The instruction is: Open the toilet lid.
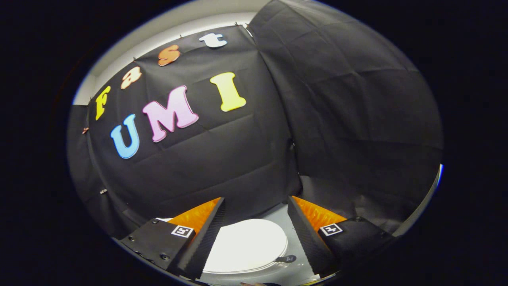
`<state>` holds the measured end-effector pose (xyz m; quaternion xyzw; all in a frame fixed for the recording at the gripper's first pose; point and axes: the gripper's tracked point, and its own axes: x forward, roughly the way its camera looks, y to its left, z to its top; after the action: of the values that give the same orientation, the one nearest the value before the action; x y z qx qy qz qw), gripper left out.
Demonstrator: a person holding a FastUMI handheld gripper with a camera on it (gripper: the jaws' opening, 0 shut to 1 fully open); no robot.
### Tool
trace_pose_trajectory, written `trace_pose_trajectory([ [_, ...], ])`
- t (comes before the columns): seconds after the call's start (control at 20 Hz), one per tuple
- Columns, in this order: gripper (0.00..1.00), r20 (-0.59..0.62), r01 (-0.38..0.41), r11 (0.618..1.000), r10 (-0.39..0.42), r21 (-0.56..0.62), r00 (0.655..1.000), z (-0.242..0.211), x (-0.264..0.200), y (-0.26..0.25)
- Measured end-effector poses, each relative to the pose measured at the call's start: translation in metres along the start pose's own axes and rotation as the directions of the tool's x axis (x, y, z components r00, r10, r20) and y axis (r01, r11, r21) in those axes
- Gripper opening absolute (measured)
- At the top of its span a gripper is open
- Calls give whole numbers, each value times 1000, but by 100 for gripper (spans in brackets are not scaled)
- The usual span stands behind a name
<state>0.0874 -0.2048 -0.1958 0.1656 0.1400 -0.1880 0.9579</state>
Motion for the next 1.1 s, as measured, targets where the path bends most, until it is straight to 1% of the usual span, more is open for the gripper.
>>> trace_pose_trajectory([
  [0.2, 100, -125, 79, 995, -71, 66, 990, -54, 33, -47],
  [0.3, 100, -196, 136, 986, -115, 95, 974, -87, 48, -74],
  [0.35, 98, -238, 164, 981, -135, 107, 962, -103, 50, -86],
  [0.5, 98, -323, 193, 971, -140, 139, 936, -149, 64, -106],
  [0.6, 98, -390, 230, 962, -157, 148, 907, -177, 70, -118],
  [0.7, 99, -439, 264, 945, -158, 193, 885, -199, 70, -128],
  [0.8, 98, -474, 315, 924, -183, 216, 861, -217, 75, -139],
  [0.95, 98, -506, 358, 899, -194, 250, 840, -238, 80, -142],
  [1.1, 98, -539, 371, 876, -160, 308, 827, -264, 87, -138],
])
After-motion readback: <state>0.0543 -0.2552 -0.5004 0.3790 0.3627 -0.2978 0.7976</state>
